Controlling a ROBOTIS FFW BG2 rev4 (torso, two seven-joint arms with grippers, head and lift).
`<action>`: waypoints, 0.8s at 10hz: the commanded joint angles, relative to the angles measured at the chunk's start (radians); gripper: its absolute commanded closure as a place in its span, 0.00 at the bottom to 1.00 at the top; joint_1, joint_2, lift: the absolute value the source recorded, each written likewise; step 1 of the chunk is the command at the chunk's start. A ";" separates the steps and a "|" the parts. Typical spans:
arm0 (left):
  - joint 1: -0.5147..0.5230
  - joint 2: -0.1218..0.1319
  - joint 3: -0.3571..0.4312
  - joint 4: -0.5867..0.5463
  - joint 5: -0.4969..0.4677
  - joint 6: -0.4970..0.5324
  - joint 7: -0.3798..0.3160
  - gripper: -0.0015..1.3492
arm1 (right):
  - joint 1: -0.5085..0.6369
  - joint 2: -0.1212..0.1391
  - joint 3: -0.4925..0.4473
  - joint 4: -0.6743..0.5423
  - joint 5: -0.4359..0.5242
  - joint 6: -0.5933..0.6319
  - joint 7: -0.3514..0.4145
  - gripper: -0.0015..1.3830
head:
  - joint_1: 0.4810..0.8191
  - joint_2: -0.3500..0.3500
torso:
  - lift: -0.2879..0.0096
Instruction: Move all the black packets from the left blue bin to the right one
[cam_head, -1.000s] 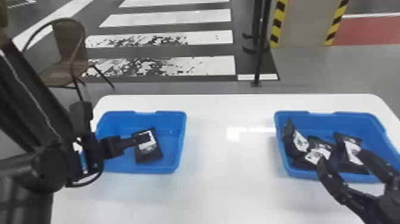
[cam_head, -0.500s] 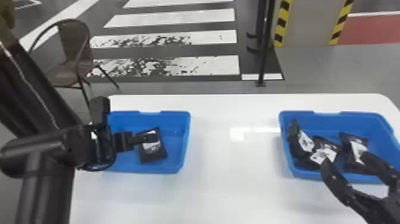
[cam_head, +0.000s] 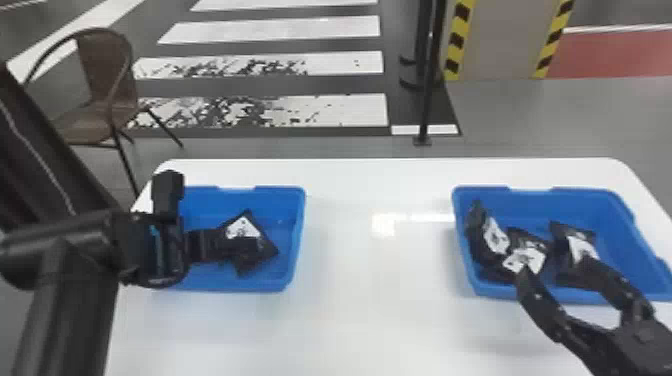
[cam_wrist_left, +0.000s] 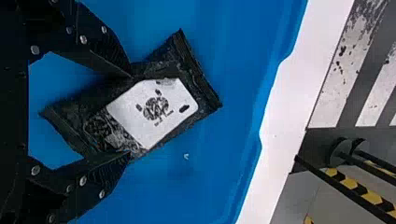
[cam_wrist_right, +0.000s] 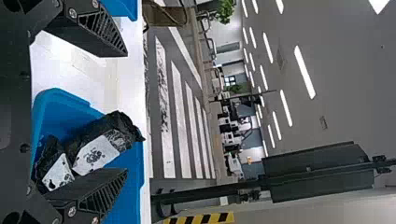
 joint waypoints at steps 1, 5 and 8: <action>-0.002 0.004 -0.005 0.018 -0.007 -0.002 -0.005 0.66 | -0.001 0.000 0.000 0.006 -0.007 0.004 0.002 0.11 | 0.63 0.64 | 0.50; 0.052 0.003 0.003 -0.016 -0.011 -0.086 -0.046 0.85 | 0.004 -0.003 0.000 0.006 -0.026 0.004 0.008 0.11 | 0.63 0.65 | 0.50; 0.226 -0.010 0.017 -0.328 0.041 -0.086 -0.060 0.85 | 0.004 -0.003 0.000 -0.002 -0.030 0.004 0.013 0.12 | 0.63 0.63 | 0.50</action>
